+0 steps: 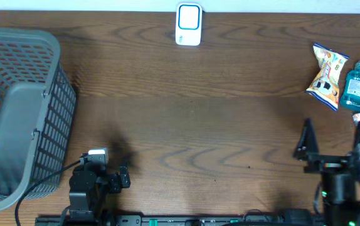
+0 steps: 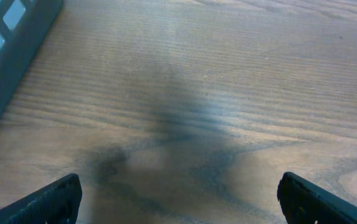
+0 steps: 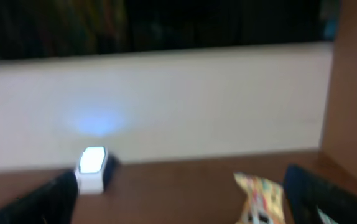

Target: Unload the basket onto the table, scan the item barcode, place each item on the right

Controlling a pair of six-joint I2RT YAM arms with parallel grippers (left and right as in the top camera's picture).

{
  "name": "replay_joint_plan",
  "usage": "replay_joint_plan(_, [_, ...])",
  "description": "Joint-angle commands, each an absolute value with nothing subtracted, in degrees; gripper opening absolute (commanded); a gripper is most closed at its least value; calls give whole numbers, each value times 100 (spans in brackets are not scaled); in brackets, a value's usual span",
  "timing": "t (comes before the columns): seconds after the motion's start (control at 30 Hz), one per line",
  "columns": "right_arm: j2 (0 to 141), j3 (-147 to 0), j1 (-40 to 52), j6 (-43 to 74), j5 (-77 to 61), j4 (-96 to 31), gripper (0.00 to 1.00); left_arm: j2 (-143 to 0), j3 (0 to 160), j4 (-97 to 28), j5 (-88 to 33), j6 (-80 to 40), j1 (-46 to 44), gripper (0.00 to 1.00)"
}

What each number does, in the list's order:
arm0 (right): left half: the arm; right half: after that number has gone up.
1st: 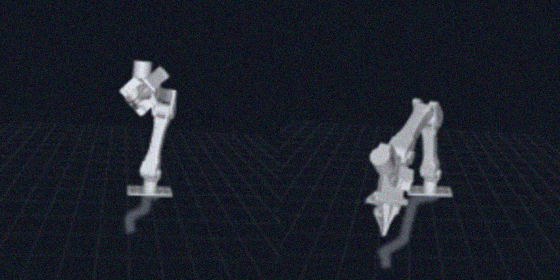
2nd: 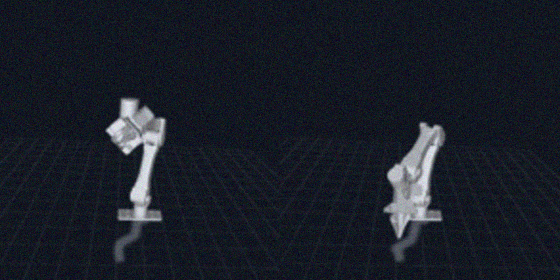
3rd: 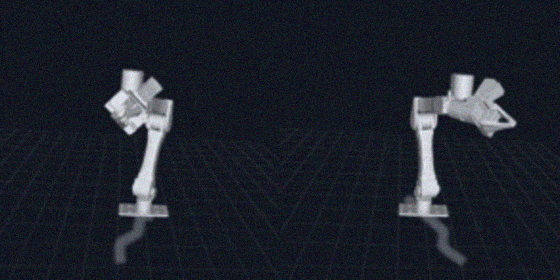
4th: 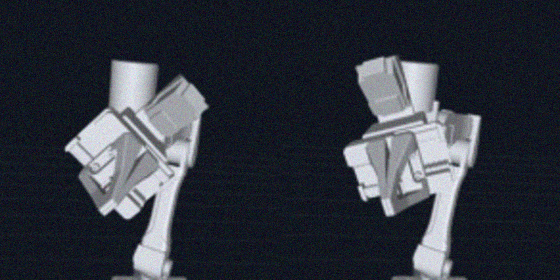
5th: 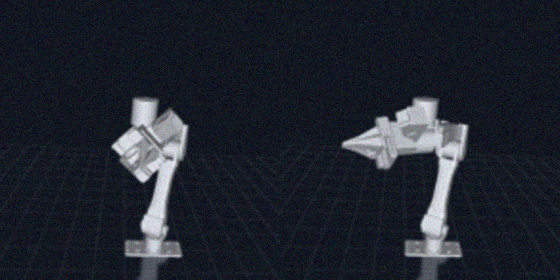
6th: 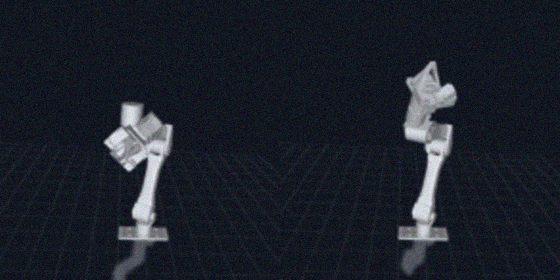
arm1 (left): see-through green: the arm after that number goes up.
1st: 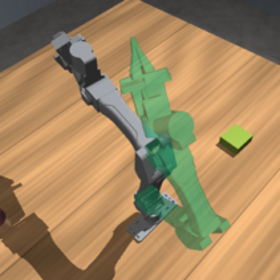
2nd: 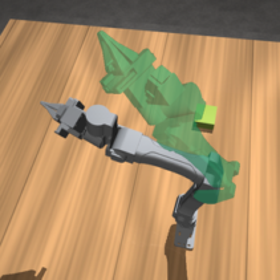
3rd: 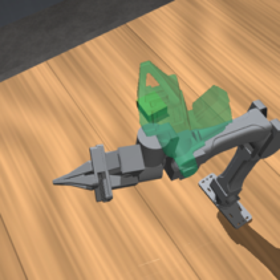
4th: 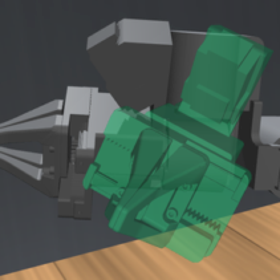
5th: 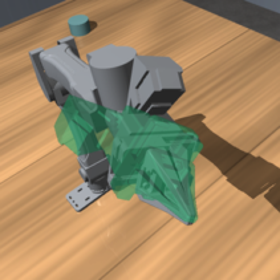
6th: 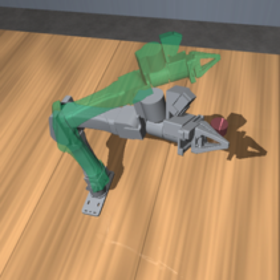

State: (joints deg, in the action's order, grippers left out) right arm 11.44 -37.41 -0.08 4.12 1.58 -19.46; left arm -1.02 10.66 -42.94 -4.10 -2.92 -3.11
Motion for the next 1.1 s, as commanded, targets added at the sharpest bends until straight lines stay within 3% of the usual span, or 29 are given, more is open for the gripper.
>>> replay_joint_plan(0.0, [633, -2746, -126, 587, -121, -1253, 99, -82, 1035, -4407, -338, -237, -331, 98])
replay_joint_plan(0.3, [32, -1061, -355, 1072, -119, 56, 99, -82, 1035, -4407, -338, -237, -331, 98])
replay_joint_plan(1.07, [73, -32, -362, 1068, -99, -427, 99, -82, 1035, -4407, -338, -237, -331, 98])
